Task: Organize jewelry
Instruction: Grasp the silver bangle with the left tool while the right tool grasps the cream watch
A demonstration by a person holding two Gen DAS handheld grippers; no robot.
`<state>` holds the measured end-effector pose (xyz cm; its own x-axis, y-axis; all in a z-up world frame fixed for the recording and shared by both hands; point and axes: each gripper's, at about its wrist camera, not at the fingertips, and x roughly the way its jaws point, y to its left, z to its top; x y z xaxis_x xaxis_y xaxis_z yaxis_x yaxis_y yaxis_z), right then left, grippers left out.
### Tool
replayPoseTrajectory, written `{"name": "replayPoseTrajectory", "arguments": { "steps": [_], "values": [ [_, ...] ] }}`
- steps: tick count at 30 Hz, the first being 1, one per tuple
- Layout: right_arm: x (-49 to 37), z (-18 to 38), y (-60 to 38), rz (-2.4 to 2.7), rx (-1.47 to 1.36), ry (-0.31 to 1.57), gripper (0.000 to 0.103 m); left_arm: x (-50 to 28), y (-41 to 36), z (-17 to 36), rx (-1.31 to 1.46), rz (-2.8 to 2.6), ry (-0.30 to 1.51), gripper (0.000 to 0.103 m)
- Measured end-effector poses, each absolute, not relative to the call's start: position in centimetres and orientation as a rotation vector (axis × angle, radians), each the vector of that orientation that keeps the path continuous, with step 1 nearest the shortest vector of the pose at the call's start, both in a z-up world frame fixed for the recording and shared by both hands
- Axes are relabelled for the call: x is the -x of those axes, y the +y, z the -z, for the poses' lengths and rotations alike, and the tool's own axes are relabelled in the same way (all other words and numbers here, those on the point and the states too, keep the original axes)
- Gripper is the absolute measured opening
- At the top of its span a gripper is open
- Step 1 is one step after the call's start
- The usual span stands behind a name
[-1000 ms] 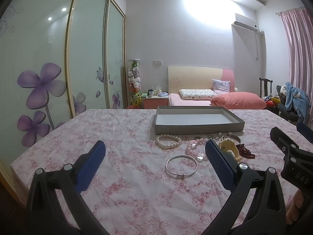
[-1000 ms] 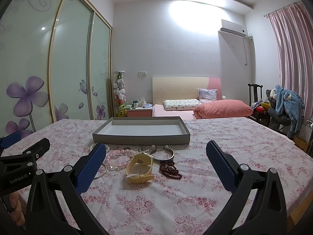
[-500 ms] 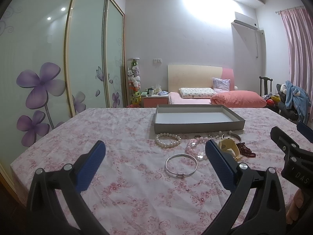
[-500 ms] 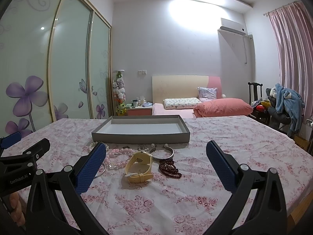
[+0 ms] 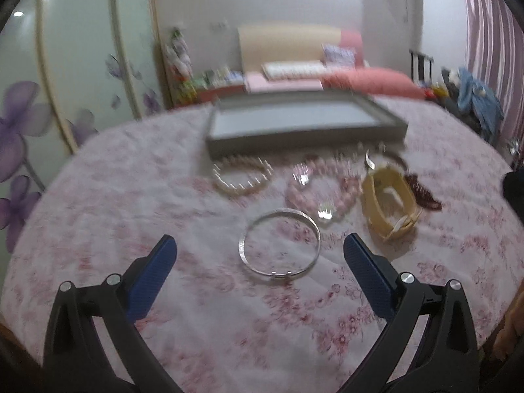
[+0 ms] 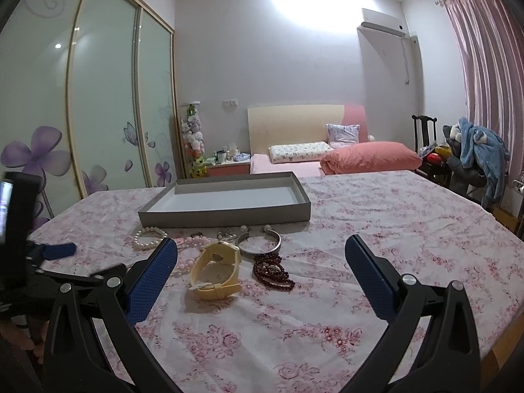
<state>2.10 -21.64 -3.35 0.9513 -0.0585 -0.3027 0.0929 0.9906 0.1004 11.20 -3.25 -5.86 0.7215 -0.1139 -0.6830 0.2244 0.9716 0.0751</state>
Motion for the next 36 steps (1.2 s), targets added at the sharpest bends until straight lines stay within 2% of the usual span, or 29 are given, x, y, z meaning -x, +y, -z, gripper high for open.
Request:
{"name": "replayPoseTrajectory", "arguments": {
  "steps": [5, 14, 17, 19, 20, 26, 33, 36],
  "values": [
    [-3.0, 3.5, -22.6, 0.085, -0.145, 0.340, 0.101, -14.0, -4.3, 8.4, -0.190, 0.200, 0.902, 0.099],
    [-4.2, 3.9, -23.4, 0.082, -0.175, 0.377, 0.101, -16.0, -3.9, 8.7, -0.125, 0.196, 0.944, 0.096],
    [-4.4, 4.0, -23.4, 0.079, -0.179, 0.385, 0.101, -16.2, -3.8, 8.3, -0.123, 0.195, 0.930, 0.084],
    [-4.7, 4.0, -23.4, 0.071, -0.184, 0.393, 0.101, -16.2, -4.0, 8.1, -0.125, 0.198, 0.916, 0.071],
    [-4.8, 4.1, -23.3, 0.068, -0.185, 0.396, 0.101, -16.2, -4.0, 8.0, -0.127, 0.199, 0.912, 0.069],
    [-5.8, 4.1, -22.9, 0.035, -0.187, 0.444, 0.101, -16.7, -3.7, 7.9, -0.118, 0.196, 0.910, 0.068],
    [-8.1, 3.7, -21.1, -0.008, -0.133, 0.530, 0.101, -17.6, 0.7, 7.8, -0.080, 0.097, 0.912, 0.068],
    [-9.6, 3.9, -19.7, -0.016, -0.090, 0.590, 0.093, -17.8, 3.0, 7.8, -0.054, 0.048, 0.912, 0.068]
  ]
}}
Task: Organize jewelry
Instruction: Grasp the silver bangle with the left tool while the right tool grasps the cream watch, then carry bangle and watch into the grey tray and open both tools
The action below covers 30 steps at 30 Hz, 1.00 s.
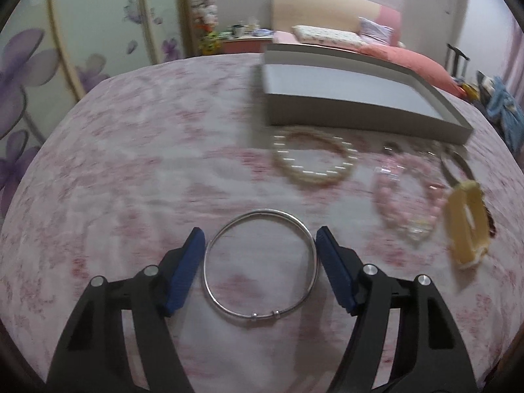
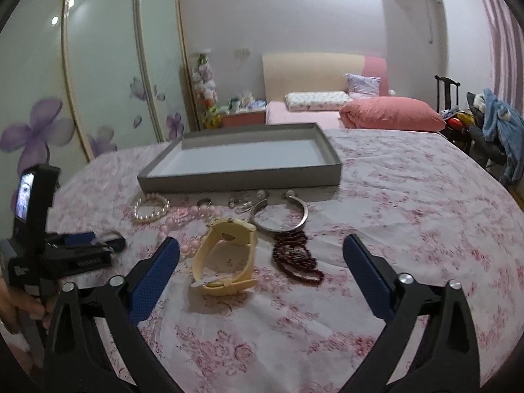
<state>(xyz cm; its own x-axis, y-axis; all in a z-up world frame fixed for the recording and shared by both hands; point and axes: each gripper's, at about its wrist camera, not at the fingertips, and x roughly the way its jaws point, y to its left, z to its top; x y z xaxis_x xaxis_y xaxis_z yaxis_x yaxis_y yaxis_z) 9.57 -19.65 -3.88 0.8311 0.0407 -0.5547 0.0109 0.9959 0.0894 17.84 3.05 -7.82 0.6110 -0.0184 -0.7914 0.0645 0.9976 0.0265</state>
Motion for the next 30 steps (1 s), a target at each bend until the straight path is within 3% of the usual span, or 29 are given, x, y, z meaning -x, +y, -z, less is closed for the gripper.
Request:
{"name": "replayPoseTrajectory", "arguments": {
  "steps": [2, 14, 19, 27, 29, 30],
  "values": [
    [-10.6, 4.1, -18.9, -0.018, -0.070, 0.631, 0.089, -17.9, 4.2, 7.8, -0.041, 0.026, 0.912, 0.068],
    [-15.4, 6.8, -16.6, 0.065, -0.007, 0.836, 0.087, -17.5, 5.7, 7.6, -0.021, 0.025, 0.908, 0.068],
    [-15.7, 7.7, -16.8, 0.022, -0.046, 0.888, 0.064, -17.6, 5.7, 7.5, -0.018, 0.029, 0.909, 0.068],
    [-16.3, 7.9, -16.7, 0.017, -0.056, 0.916, 0.064, -17.6, 5.7, 7.5, -0.021, 0.027, 0.909, 0.068],
    [-16.2, 7.7, -16.7, 0.007, -0.047, 0.901, 0.045, -17.6, 5.6, 7.5, -0.020, 0.028, 0.910, 0.068],
    [-16.2, 7.7, -17.0, -0.008, -0.064, 0.901, 0.045, -17.5, 5.7, 7.5, -0.019, 0.029, 0.909, 0.068]
  ]
}}
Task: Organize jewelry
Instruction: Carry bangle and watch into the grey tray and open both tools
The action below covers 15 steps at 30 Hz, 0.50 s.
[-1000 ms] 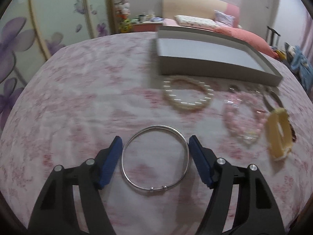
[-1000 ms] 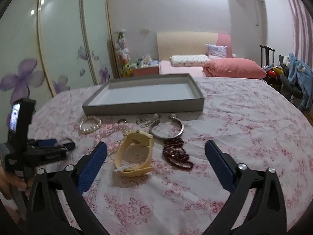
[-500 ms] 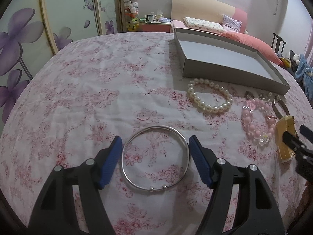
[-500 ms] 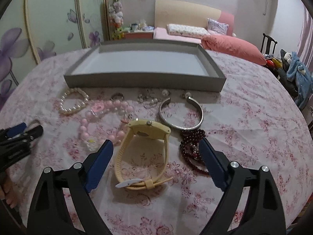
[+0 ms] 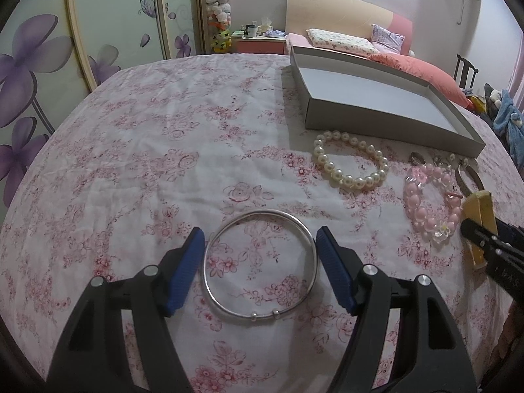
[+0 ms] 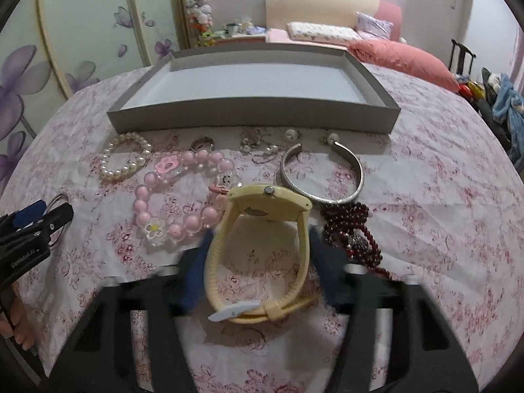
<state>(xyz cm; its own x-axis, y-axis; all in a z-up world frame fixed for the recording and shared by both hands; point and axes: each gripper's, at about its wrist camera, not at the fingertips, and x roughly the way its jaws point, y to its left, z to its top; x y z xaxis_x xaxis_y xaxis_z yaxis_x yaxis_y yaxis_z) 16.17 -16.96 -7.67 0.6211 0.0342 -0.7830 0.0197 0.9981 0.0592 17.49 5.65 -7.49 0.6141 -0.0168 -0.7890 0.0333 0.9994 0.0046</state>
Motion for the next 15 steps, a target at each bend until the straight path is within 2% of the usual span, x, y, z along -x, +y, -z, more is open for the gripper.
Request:
{"name": "replayPoseTrajectory", "arguments": {
  "steps": [6, 15],
  "values": [
    [-14.9, 6.8, -18.7, -0.039, -0.115, 0.831, 0.042, -17.2, 5.5, 7.2, 0.004, 0.039, 0.894, 0.068],
    [-11.6, 2.7, -18.8, -0.048, -0.047, 0.495, 0.042, -14.5, 3.9, 3.3, -0.014, 0.056, 0.686, 0.068]
  ]
}}
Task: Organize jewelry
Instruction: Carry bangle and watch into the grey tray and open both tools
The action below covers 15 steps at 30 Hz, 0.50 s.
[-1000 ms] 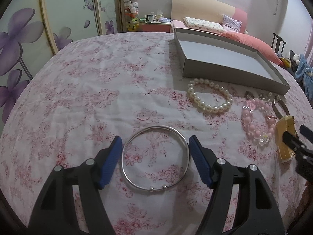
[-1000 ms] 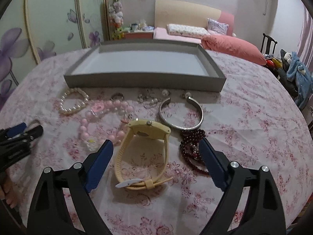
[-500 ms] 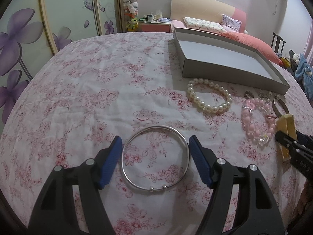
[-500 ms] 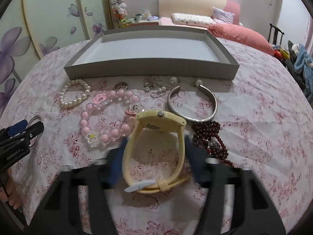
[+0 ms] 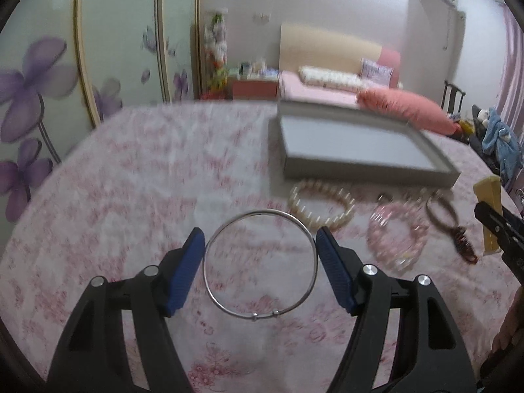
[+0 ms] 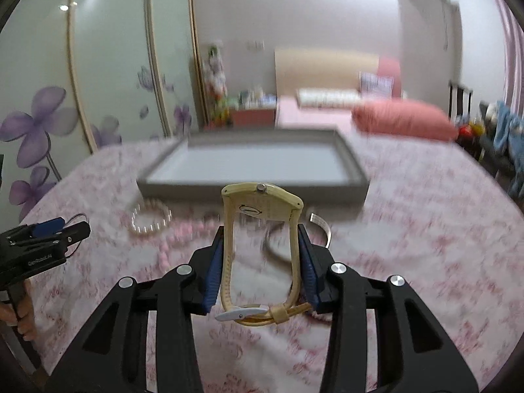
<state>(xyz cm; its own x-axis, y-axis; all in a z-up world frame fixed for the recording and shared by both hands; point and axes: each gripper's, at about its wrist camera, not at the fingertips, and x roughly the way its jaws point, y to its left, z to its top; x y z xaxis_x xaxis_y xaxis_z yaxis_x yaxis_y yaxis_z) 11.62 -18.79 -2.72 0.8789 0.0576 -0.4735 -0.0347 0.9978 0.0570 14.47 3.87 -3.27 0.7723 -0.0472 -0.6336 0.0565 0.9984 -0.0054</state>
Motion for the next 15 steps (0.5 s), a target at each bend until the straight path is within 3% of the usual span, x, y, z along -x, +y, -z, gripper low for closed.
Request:
{"name": "replayPoseTrajectory", "arguments": {
  "steps": [15],
  "values": [
    [-12.0, -0.2, -19.5, -0.034, -0.018, 0.304, 0.042, -14.0, -1.7, -1.8, -0.050, 0.090, 0.449, 0.068]
  ]
}}
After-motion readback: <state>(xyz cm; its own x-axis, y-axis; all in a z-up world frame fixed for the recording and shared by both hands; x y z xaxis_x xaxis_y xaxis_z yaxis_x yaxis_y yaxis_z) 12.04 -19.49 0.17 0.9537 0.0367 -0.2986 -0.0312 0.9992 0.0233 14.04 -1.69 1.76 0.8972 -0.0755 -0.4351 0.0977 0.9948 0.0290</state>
